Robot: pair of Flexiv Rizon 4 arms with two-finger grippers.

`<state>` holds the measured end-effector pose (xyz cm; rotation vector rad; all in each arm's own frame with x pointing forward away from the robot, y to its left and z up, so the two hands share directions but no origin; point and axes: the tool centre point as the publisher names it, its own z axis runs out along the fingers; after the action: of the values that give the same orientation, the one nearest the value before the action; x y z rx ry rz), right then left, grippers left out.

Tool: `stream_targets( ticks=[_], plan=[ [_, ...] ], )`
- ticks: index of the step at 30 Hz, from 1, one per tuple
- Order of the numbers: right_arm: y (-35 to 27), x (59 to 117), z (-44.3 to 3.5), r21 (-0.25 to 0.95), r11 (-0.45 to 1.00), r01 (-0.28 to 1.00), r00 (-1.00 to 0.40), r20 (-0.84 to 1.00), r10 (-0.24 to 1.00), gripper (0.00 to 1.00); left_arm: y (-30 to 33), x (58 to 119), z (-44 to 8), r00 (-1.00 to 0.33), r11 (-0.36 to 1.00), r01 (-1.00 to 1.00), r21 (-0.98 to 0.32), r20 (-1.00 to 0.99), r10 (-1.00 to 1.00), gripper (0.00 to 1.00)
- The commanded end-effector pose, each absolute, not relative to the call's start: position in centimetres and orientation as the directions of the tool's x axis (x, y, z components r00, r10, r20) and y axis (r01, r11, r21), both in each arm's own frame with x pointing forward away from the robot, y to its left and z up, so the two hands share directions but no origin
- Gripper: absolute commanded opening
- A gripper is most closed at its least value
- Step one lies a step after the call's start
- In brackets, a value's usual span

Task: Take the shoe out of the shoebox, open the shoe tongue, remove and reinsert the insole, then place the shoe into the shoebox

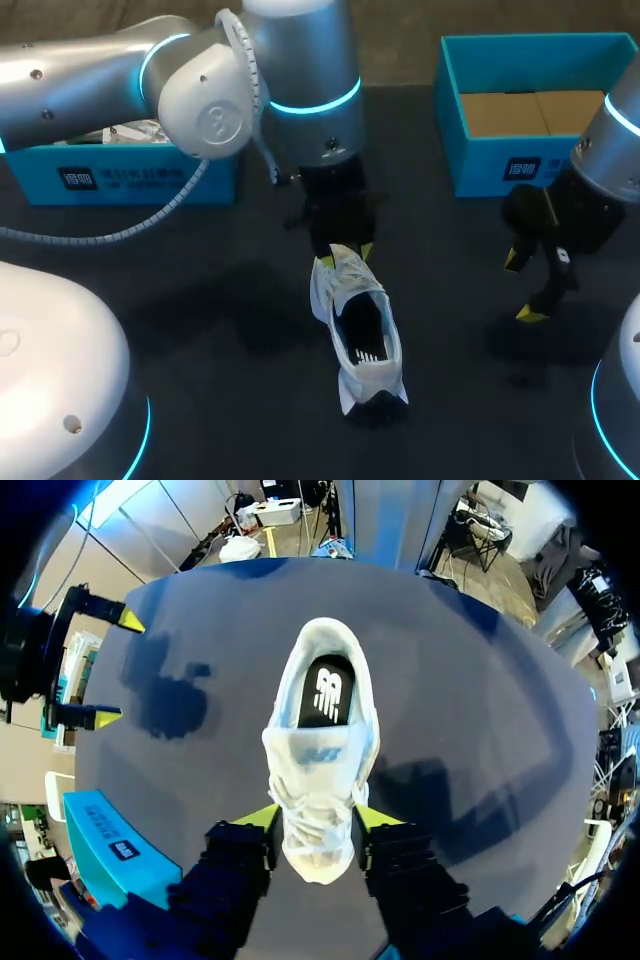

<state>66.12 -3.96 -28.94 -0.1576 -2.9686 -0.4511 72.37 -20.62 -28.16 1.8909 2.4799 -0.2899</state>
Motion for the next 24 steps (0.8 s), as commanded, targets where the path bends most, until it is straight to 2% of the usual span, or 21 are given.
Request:
stream_targets(
  ticks=[1,2,17,24],
  plan=[
    [-3.9,66.1,-29.0,0.286,0.950,0.124,-0.985,0.148,0.084,1.00,-20.7,71.7,-28.6,-0.273,0.257,0.958,-0.130,-0.126,0.954,0.40],
    [-3.9,66.1,-29.0,0.286,0.950,0.124,-0.985,0.148,0.084,1.00,-20.9,70.8,-29.6,-0.264,0.248,0.960,-0.132,-0.126,0.956,0.37],
    [-3.9,66.1,-29.0,0.286,0.950,0.124,-0.985,0.148,0.084,1.00,-22.1,68.0,-33.8,-0.244,0.222,0.954,-0.202,-0.089,0.966,0.37],
    [-3.9,66.1,-29.0,0.286,0.950,0.124,-0.985,0.148,0.084,1.00,-21.9,67.8,-32.6,-0.235,0.212,0.958,-0.194,-0.102,0.967,0.36]
  ],
)
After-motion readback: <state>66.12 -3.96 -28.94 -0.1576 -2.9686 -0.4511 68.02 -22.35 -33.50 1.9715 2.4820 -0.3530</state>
